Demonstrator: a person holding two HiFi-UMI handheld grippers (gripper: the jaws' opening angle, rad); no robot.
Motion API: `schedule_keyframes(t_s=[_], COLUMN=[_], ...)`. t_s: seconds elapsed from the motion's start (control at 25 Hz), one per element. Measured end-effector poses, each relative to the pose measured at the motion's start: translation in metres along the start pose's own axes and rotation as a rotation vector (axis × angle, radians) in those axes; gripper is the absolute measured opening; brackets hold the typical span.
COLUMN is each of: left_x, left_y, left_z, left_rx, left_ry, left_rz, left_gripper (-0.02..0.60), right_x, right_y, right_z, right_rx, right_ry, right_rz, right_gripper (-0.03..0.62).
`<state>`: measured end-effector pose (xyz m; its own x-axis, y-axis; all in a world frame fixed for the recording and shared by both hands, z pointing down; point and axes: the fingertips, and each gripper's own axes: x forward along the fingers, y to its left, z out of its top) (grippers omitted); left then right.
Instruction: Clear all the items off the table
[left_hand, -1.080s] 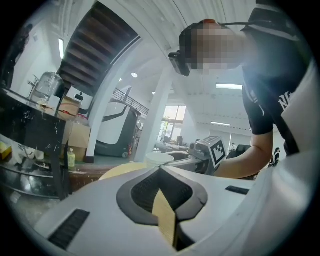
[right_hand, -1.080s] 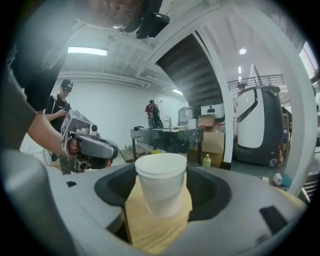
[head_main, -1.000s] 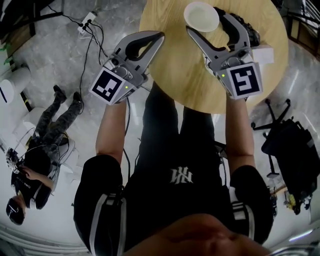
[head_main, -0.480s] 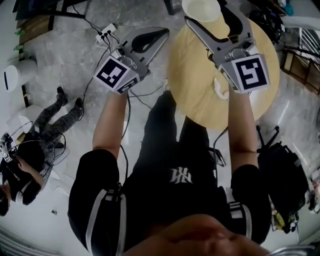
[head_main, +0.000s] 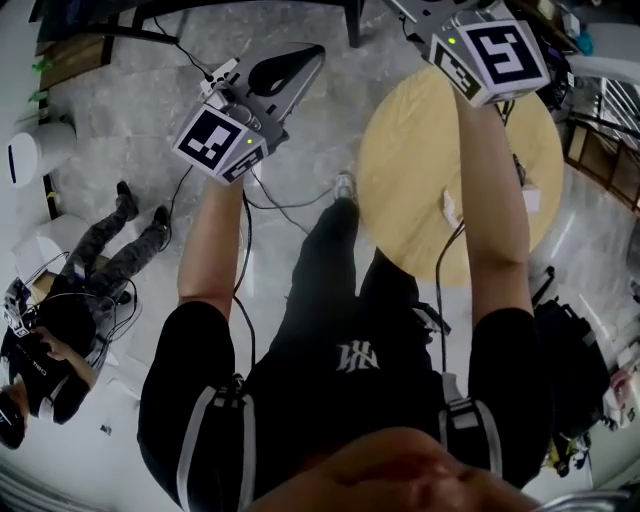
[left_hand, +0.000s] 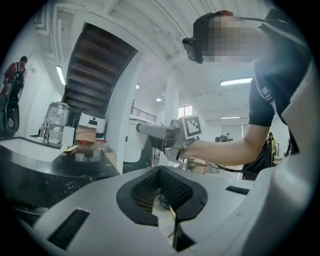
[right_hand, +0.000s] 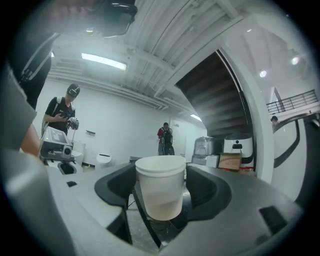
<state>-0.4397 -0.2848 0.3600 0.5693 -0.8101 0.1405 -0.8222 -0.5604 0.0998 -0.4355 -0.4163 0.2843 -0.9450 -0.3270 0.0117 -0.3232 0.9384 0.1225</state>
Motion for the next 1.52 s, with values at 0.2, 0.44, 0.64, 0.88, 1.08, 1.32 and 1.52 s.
schedule_keyframes(t_s=[0.2,0.44,0.64,0.88,1.08,1.32,1.52], left_x=[0.003,-0.002,-0.013,-0.025,-0.033,-0.04,-0.052], left_y=[0.023,0.035,0.039,0.044,0.044,0.038,0.037], left_z=[-0.01,-0.04,-0.056,-0.071,-0.078,-0.079,-0.065], left_rx=[-0.009,-0.049,-0.09,-0.114,-0.13,-0.137,-0.13], left_ry=[0.006,0.035,0.031,0.044,0.049,0.044,0.033], left_rz=[0.003,0.011,0.025,0.05,0.069,0.087,0.107], left_gripper=[0.013,0.013,0.014,0.013,0.013,0.013,0.013], right_x=[0.048,0.086,0.103,0.112,0.116,0.121,0.118], right_y=[-0.028,-0.045,-0.059,-0.065,-0.065,-0.065,-0.069], right_z=[-0.038,-0.08,-0.091,-0.113,-0.127,-0.13,-0.107], right_rx=[0.036,0.092,0.09,0.142,0.154,0.189,0.183], right_ry=[0.027,0.032,0.008,0.022,0.039,0.041,0.001], right_rz=[-0.023,-0.025,-0.044,-0.051,-0.055,-0.042,-0.042], right_gripper=[0.314,0.316,0.316,0.316,0.318,0.374,0.42])
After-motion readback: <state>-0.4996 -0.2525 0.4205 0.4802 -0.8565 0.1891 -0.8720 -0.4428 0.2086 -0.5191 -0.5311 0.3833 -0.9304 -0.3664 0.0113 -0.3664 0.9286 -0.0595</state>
